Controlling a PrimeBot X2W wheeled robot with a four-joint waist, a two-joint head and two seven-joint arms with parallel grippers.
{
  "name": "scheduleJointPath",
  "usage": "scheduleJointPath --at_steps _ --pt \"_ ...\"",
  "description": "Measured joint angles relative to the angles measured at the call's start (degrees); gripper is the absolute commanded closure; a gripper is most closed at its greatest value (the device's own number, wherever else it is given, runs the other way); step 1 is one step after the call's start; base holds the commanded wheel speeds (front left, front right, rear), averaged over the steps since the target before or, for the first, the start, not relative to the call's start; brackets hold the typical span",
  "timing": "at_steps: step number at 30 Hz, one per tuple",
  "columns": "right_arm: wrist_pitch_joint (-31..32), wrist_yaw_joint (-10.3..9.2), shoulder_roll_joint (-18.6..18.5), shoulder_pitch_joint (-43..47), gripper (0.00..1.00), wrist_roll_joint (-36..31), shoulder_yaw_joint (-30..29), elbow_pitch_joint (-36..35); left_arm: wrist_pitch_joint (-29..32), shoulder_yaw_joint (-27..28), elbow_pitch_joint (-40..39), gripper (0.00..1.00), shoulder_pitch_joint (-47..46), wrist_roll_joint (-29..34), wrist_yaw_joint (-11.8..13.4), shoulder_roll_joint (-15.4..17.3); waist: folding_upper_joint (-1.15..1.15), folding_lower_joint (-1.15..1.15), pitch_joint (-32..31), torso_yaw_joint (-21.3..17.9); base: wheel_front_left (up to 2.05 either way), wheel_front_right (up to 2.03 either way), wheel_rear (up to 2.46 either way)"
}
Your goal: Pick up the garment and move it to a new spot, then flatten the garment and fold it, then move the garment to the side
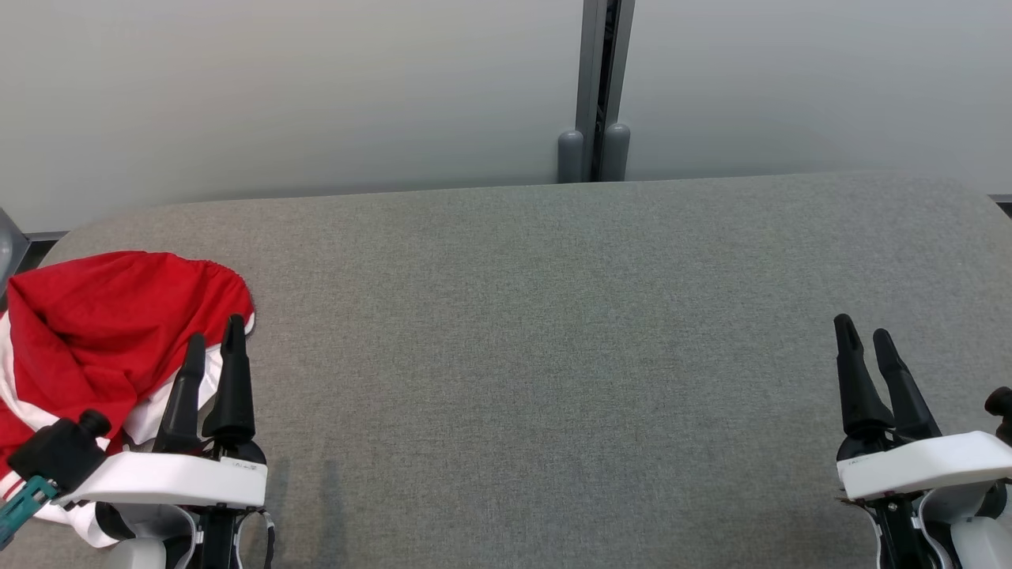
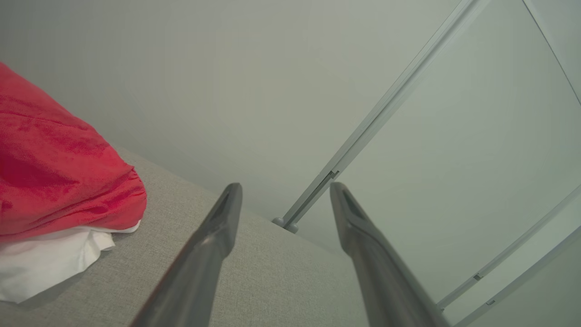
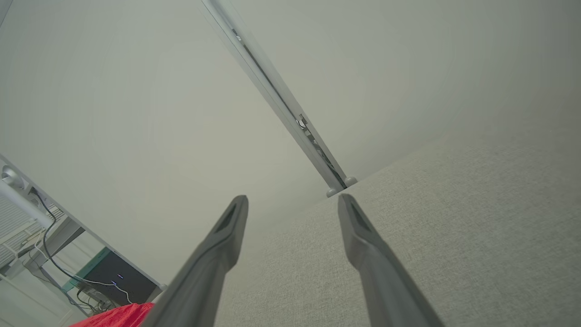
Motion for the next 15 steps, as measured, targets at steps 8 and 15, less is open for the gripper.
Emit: scheduleJointPath --at_steps 8,15 --pt "-1.12 0.02 -0.20 -0.84 0.00 -6.16 0.25 1.64 -1.52 -1.66 2.38 0.00 -1.01 5.46 -0.01 1.31 0.00 0.00 0.06 0.02 0.00 0.00 0.00" --pt "-2.03 0.02 -0.44 -1.09 0.00 -10.69 0.56 3.42 -2.60 -2.52 4.49 0.00 -1.58 9.65 -0.02 2.04 0.00 0.00 0.30 -0.01 0.00 0.00 0.00"
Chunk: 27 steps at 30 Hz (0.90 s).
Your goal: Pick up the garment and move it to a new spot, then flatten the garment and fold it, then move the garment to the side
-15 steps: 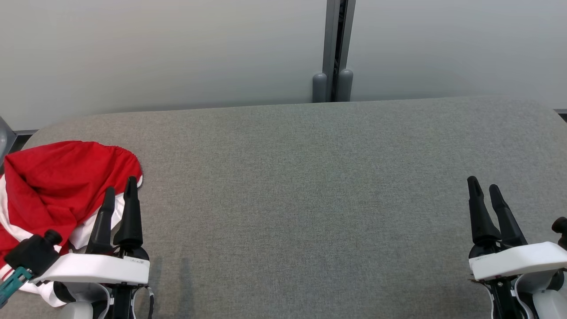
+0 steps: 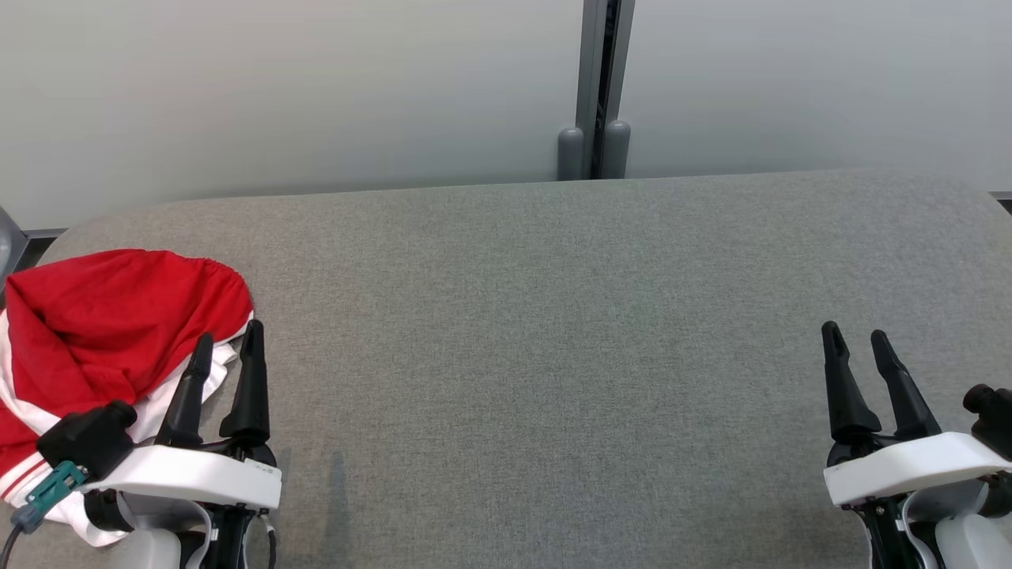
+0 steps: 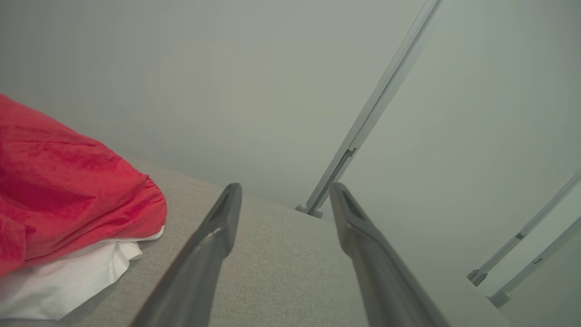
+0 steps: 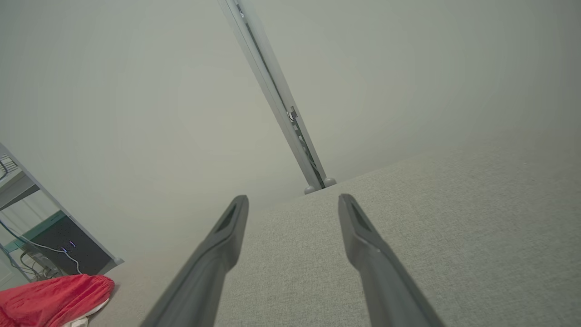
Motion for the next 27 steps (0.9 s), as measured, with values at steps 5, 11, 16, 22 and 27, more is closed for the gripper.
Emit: scheduleJointPath --at_steps 5,11,16,22,27 --pt "-0.62 0.04 -0.07 -0.39 0.00 -2.49 0.44 0.85 -0.99 0.08 1.00 0.00 -0.65 3.28 0.00 0.33 0.00 0.00 0.19 -0.18 0.00 0.00 0.00" --pt "-1.40 0.05 -0.40 -0.88 0.00 -5.60 0.75 2.26 -1.90 0.34 1.36 0.00 -0.65 8.16 0.00 0.27 0.00 0.00 0.20 -0.25 0.00 0.00 0.00" --pt "-1.92 0.05 -0.43 -0.92 0.00 -7.98 0.85 3.52 -2.66 0.52 1.65 0.00 -0.60 11.68 0.01 -0.10 0.00 0.00 0.23 -0.28 0.00 0.00 0.00" --pt "-2.50 0.05 -0.43 -0.94 0.00 -10.79 0.85 4.32 -3.50 0.60 2.68 0.00 -0.30 15.46 0.01 -0.26 0.00 0.00 0.08 -0.25 0.00 0.00 0.00" --pt "-3.03 0.05 -0.46 -1.12 0.00 -12.93 0.93 5.49 -4.25 0.62 3.79 0.00 0.07 18.25 0.01 -0.26 0.00 0.00 -0.02 -0.19 0.00 0.00 0.00"
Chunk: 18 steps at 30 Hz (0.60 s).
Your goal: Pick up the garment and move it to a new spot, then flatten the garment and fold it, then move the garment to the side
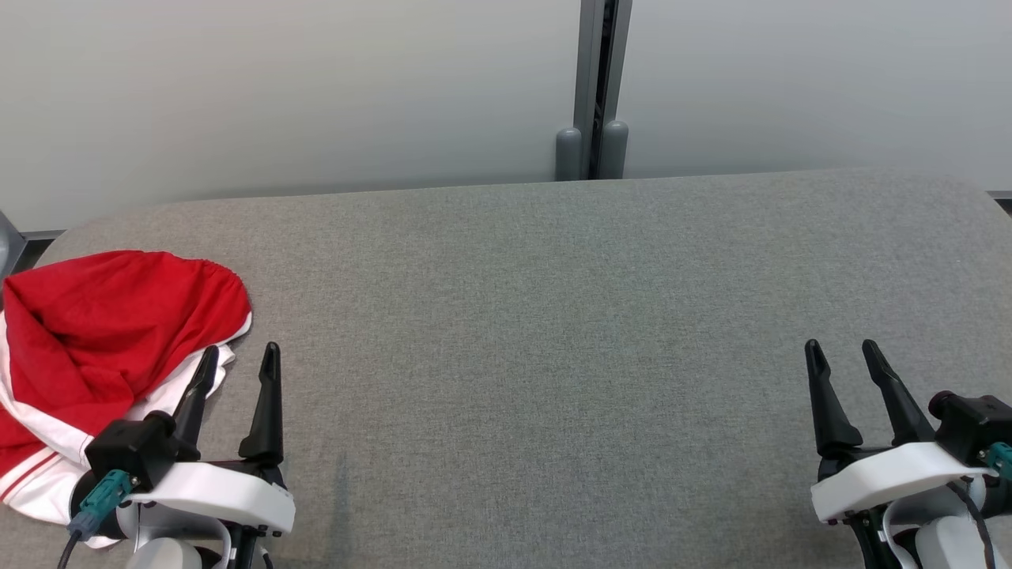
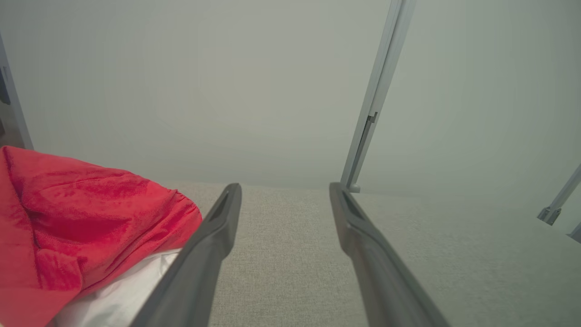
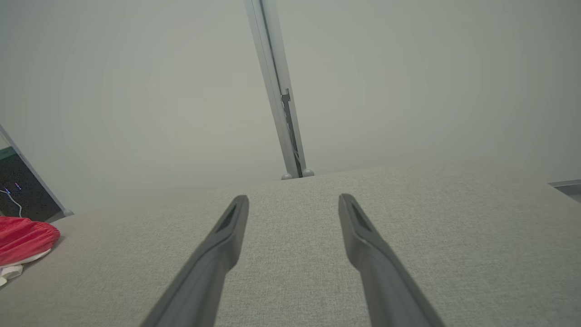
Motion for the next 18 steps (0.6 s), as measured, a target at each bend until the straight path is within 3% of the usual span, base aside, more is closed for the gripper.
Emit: scheduleJointPath --at_steps 18 --pt "-1.48 0.04 -0.24 -0.86 0.00 -5.60 0.07 2.44 -2.21 -0.56 3.34 0.00 0.19 7.25 0.00 -0.02 0.00 0.00 -0.38 -0.04 0.00 0.00 0.00"
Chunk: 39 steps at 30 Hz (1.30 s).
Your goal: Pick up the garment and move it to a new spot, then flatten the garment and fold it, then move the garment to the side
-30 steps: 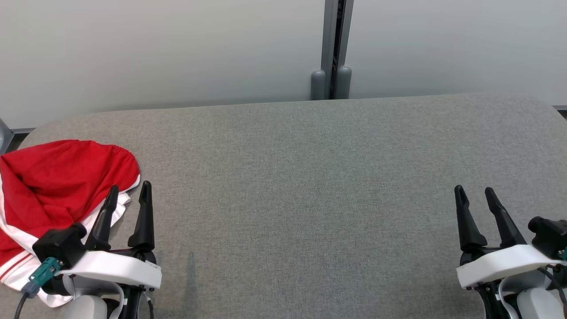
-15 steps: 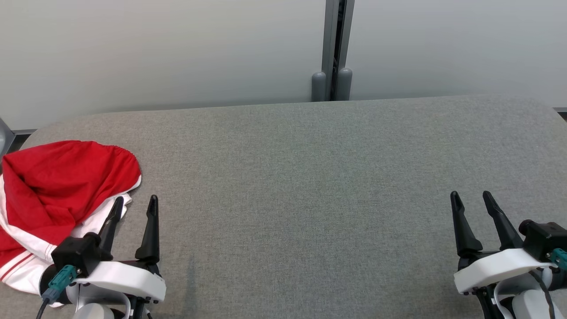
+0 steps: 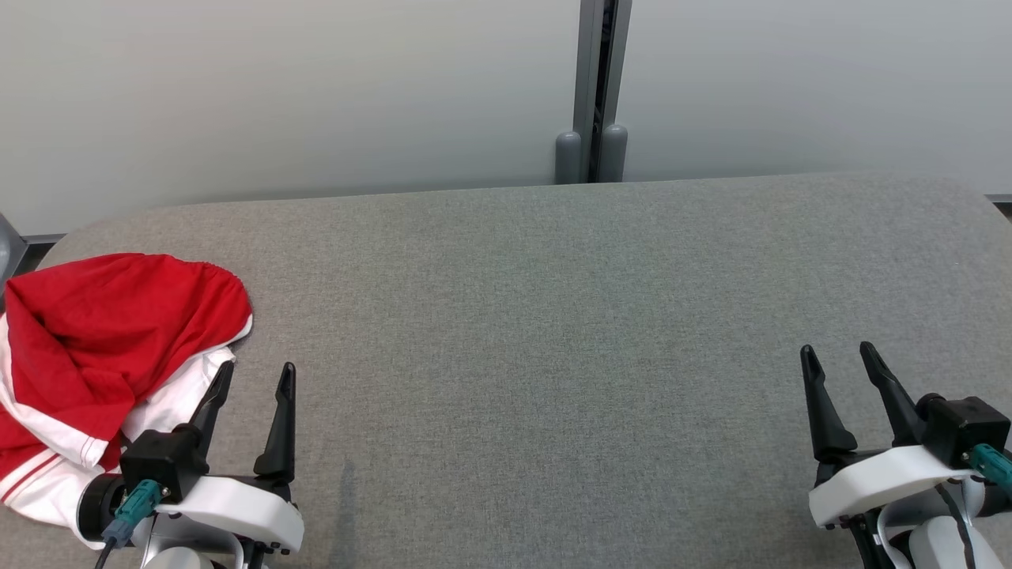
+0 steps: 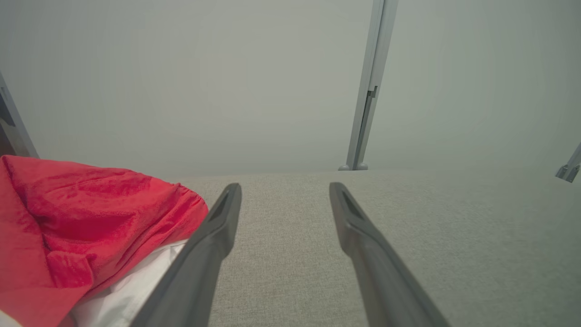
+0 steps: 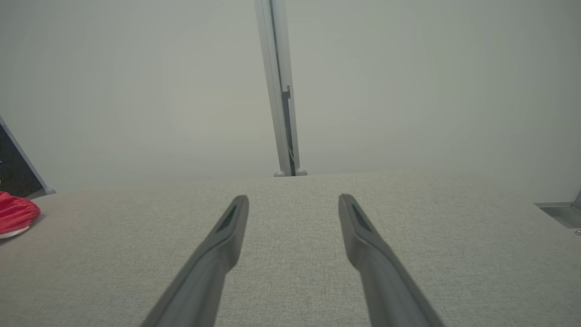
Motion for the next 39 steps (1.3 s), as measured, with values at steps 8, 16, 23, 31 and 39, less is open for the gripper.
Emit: scheduleJointPath --at_steps 8,16,23,31,39 --pt "-0.85 0.05 -0.08 -0.06 0.00 -1.03 0.04 1.46 -0.86 0.02 1.97 0.00 -0.04 2.07 -0.01 -0.08 0.00 0.00 -0.09 -0.06 0.00 0.00 0.00" --pt "-1.16 0.05 -0.03 -0.12 0.00 -0.38 -0.04 1.82 -1.49 0.20 3.25 0.00 -0.70 3.26 -0.08 -0.31 0.00 0.00 -0.02 -0.03 0.00 0.00 0.00" --pt "-1.16 0.05 -0.22 -0.12 0.00 2.03 0.73 2.40 -1.49 0.77 3.94 0.00 -0.71 1.77 -0.08 -0.65 0.00 0.00 -0.16 -0.06 0.00 0.00 0.00" --pt "-1.16 0.05 -0.49 -0.11 0.00 2.76 0.80 2.70 -1.49 0.78 5.26 0.00 -0.86 1.30 -0.08 -0.86 0.00 0.00 -0.17 -0.05 0.00 0.00 0.00" --pt "-1.16 0.05 -0.79 -0.16 0.00 2.78 0.94 3.05 -1.49 0.78 5.84 0.00 -0.99 0.97 -0.09 -0.92 0.00 0.00 -0.06 0.00 0.00 0.00 0.00"
